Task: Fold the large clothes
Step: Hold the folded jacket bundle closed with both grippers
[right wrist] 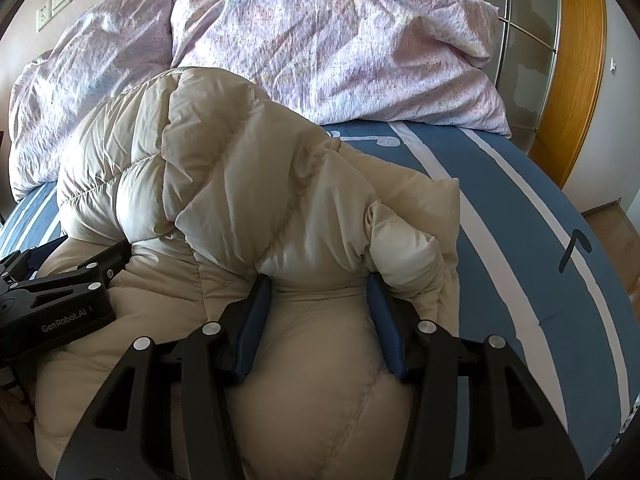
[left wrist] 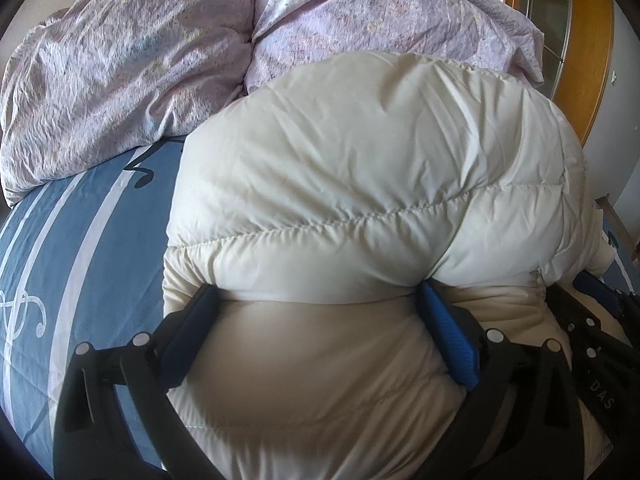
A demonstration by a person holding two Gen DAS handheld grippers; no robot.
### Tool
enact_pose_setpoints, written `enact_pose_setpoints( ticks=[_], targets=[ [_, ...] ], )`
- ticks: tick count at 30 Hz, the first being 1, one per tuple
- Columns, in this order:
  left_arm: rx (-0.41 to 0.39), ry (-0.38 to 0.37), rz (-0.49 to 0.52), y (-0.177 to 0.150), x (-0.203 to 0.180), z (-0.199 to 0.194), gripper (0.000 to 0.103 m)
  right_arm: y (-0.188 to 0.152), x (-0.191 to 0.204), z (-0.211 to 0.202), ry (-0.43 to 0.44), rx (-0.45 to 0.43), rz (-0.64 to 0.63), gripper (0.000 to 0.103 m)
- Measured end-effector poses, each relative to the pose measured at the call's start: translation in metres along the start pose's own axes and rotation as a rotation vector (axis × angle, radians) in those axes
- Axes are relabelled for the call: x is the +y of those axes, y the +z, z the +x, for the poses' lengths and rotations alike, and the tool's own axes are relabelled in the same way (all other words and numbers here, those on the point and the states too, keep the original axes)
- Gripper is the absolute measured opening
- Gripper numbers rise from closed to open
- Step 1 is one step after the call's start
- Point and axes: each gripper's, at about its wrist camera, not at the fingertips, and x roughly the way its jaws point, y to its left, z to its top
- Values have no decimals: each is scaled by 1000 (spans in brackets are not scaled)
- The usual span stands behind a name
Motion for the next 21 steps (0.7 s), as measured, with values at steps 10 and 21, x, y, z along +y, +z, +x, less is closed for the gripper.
enact_pose_setpoints(
  ticks=[10, 21],
  targets=[
    [3, 1, -2, 0, 2, 2, 100, -1, 1, 1, -3, 2, 5, 53],
    [3, 0, -2, 0, 2, 3, 101, 0, 1, 1, -3, 2, 5, 53]
  ],
)
